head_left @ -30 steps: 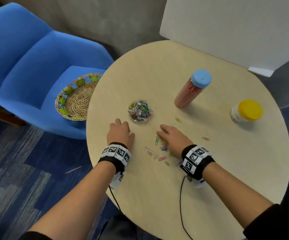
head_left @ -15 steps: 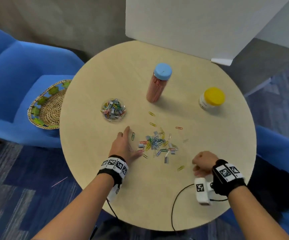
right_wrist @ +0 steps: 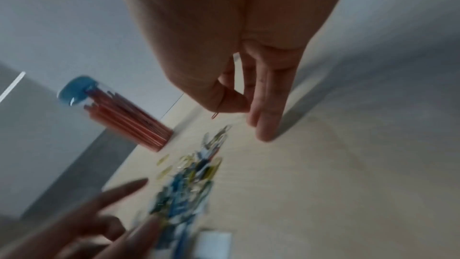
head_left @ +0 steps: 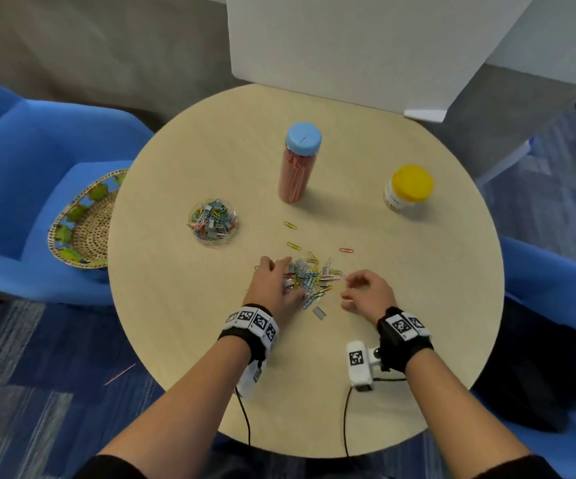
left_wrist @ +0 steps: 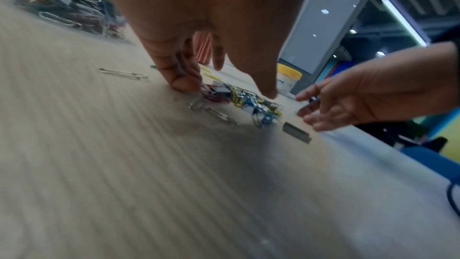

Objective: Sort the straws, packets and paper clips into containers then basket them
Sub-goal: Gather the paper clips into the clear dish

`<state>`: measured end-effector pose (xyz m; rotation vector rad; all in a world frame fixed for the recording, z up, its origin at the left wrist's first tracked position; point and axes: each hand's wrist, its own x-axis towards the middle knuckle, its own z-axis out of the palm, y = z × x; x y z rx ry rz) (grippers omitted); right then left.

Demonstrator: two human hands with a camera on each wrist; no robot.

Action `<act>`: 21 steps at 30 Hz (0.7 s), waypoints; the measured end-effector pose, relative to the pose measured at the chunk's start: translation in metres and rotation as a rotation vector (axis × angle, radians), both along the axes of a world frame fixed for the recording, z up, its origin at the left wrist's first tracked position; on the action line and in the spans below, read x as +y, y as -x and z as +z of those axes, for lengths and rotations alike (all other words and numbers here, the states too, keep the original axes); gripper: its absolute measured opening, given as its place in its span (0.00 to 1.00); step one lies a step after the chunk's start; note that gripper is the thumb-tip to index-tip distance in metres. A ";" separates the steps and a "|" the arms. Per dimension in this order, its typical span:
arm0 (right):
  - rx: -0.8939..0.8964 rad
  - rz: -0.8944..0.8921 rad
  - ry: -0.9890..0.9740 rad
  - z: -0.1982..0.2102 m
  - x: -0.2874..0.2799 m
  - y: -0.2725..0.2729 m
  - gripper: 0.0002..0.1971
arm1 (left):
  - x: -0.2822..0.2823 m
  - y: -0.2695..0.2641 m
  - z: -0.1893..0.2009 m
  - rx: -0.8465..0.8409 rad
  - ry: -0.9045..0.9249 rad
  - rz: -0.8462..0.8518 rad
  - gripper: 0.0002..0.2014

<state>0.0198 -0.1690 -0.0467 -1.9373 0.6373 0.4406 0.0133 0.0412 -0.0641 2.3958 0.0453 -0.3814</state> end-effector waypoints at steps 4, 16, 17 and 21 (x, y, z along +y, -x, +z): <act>-0.134 0.367 0.469 -0.001 -0.022 -0.017 0.31 | -0.011 -0.005 0.002 -0.035 -0.231 -0.215 0.52; -0.133 0.671 0.425 -0.008 -0.015 -0.020 0.38 | -0.023 -0.033 0.011 0.025 -0.249 -0.288 0.11; -0.117 0.686 0.393 -0.006 -0.014 -0.018 0.42 | -0.020 -0.034 0.012 0.029 -0.233 -0.269 0.11; -0.004 0.795 0.403 0.002 0.001 -0.006 0.63 | -0.001 -0.041 0.017 0.063 -0.125 -0.087 0.10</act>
